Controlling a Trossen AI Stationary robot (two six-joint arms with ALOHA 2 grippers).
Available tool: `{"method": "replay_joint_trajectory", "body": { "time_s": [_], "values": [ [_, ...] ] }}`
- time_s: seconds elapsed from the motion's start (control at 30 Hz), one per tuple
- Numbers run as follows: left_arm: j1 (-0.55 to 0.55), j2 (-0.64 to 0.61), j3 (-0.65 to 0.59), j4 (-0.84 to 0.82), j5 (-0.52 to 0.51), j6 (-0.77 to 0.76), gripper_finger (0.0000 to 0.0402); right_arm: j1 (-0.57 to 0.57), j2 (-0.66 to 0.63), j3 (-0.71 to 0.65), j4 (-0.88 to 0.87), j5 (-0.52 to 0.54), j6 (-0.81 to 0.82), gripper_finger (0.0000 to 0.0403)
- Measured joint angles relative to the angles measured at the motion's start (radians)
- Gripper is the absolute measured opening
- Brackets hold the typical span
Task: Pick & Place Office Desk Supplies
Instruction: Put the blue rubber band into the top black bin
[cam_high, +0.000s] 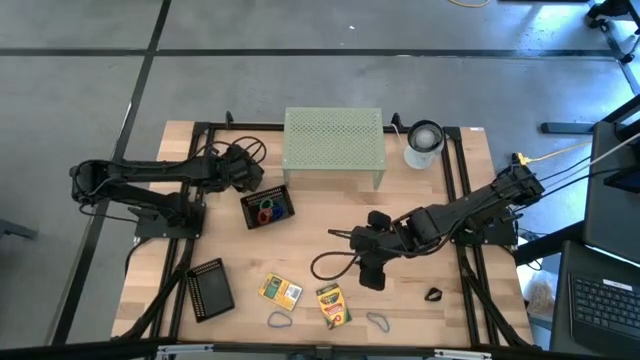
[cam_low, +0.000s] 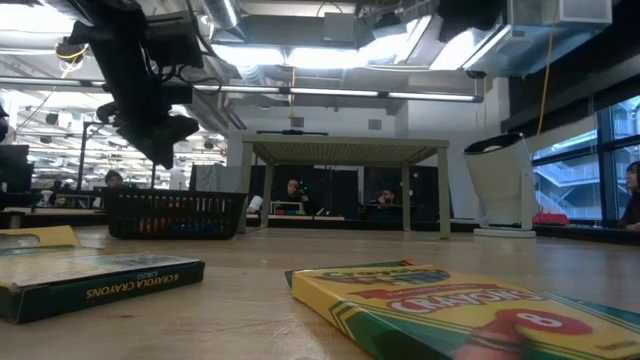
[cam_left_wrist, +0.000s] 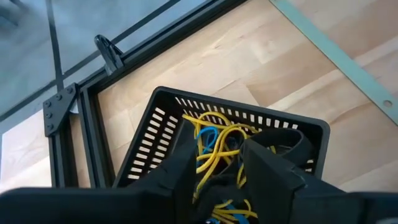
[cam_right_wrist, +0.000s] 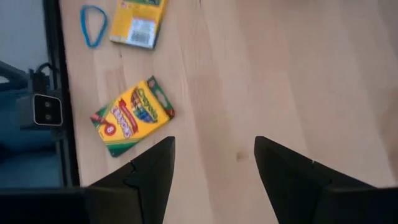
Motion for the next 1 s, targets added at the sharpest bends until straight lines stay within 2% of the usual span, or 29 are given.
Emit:
{"method": "replay_joint_trajectory", "body": {
  "time_s": [0.23,0.4,0.57,0.77,0.9,1.0],
  "values": [
    [-0.035,-0.004,0.0,0.076,0.011,0.06,0.0135,0.07,0.001,-0.104,0.061,-0.017,0.117,0.0224],
    [-0.117,-0.004,0.0,0.208,0.014,0.129,0.0132,0.119,0.001,-0.223,0.302,-0.174,0.114,0.0224],
    [-0.208,-0.004,0.0,0.292,0.014,0.138,0.0134,0.159,0.002,-0.36,0.442,-0.235,0.089,0.0224],
    [-0.312,-0.004,0.0,0.328,0.007,0.144,0.013,0.195,0.002,-0.488,0.584,-0.234,0.088,0.0224],
    [-0.342,-0.004,0.0,0.343,-0.018,0.181,0.013,0.217,0.002,-0.556,0.723,-0.182,0.061,0.0224],
    [-0.351,-0.004,0.0,0.346,-0.02,0.182,0.013,0.235,0.002,-0.582,0.752,-0.15,0.06,0.0224]
  ]
}}
